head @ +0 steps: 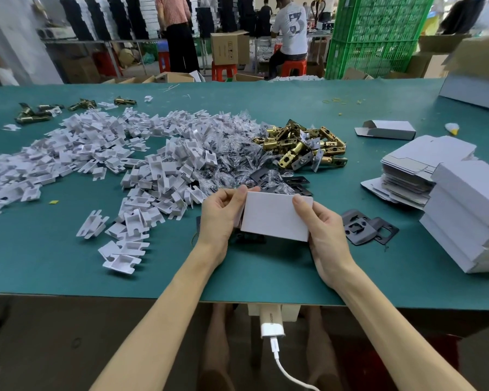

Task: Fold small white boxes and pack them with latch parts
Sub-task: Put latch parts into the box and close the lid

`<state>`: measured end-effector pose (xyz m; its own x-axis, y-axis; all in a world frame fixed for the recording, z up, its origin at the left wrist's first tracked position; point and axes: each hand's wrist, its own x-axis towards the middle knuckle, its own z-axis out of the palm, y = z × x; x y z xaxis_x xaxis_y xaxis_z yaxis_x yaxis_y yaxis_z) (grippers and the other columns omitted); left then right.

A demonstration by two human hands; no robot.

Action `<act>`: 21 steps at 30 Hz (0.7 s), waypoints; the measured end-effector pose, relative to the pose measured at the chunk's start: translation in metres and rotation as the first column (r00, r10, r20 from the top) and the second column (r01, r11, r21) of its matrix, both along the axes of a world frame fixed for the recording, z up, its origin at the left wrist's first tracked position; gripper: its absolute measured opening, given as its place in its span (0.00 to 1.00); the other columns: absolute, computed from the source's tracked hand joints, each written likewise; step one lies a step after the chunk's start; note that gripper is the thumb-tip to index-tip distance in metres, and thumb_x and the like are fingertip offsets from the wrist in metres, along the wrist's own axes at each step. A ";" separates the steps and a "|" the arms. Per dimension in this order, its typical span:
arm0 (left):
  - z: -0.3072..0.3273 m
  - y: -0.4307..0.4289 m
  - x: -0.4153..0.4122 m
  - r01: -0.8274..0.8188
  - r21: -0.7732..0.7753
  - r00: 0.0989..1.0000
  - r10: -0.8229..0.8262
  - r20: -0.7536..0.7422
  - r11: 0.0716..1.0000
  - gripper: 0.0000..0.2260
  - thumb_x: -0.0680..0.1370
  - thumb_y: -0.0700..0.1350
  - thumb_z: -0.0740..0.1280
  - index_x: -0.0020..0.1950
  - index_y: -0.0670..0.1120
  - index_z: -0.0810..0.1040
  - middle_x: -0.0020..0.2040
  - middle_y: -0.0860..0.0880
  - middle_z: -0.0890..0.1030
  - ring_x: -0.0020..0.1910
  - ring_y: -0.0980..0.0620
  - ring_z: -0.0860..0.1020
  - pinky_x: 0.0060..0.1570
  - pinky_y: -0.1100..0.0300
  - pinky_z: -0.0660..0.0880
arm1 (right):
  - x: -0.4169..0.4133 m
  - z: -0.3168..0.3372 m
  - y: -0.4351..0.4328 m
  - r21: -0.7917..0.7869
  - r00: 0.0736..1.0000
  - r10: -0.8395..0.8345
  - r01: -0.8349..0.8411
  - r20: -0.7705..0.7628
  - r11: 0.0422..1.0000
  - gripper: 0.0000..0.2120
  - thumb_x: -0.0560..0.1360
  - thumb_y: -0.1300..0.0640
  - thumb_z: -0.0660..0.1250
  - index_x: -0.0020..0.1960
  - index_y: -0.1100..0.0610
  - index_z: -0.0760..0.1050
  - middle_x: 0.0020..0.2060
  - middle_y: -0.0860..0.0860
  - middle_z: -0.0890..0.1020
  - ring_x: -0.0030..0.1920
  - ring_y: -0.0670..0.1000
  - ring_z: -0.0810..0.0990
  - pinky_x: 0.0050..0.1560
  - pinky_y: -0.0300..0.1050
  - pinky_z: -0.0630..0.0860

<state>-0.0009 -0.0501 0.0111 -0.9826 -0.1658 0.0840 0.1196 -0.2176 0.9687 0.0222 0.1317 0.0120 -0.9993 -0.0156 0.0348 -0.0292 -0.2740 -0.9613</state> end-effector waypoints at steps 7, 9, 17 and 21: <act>-0.002 0.001 0.000 -0.131 -0.102 0.991 0.132 0.000 0.986 0.14 0.82 0.50 0.71 0.48 0.41 0.75 0.53 0.45 0.88 0.57 0.38 0.84 0.54 0.40 0.78 | 0.000 0.000 -0.003 0.082 1.000 0.001 -0.001 0.003 0.997 0.27 0.72 0.39 0.72 0.51 0.64 0.83 0.44 0.57 0.84 0.44 0.54 0.79 0.48 0.55 0.72; -0.001 0.002 0.002 -0.101 -0.113 0.995 0.100 -0.017 0.988 0.12 0.83 0.48 0.70 0.48 0.40 0.75 0.54 0.47 0.88 0.56 0.42 0.85 0.54 0.39 0.78 | 0.000 0.000 -0.002 0.073 1.000 -0.017 0.017 0.007 0.997 0.27 0.73 0.39 0.72 0.50 0.65 0.82 0.43 0.58 0.83 0.44 0.55 0.78 0.48 0.56 0.70; 0.004 0.004 0.008 -0.027 -0.115 0.999 0.024 -0.027 0.993 0.08 0.83 0.39 0.68 0.59 0.41 0.84 0.47 0.47 0.84 0.48 0.50 0.79 0.52 0.45 0.78 | -0.001 0.001 -0.002 -0.009 0.994 -0.099 0.099 0.045 0.995 0.32 0.73 0.37 0.70 0.51 0.69 0.78 0.42 0.54 0.81 0.44 0.52 0.76 0.48 0.53 0.69; 0.005 0.002 0.007 0.084 -0.050 0.996 -0.085 -0.025 0.995 0.11 0.84 0.41 0.66 0.64 0.45 0.84 0.60 0.41 0.85 0.57 0.46 0.80 0.58 0.45 0.81 | -0.005 -0.002 -0.002 -0.036 0.989 -0.126 0.129 0.075 0.991 0.24 0.77 0.40 0.70 0.49 0.63 0.82 0.42 0.53 0.83 0.43 0.50 0.79 0.48 0.51 0.71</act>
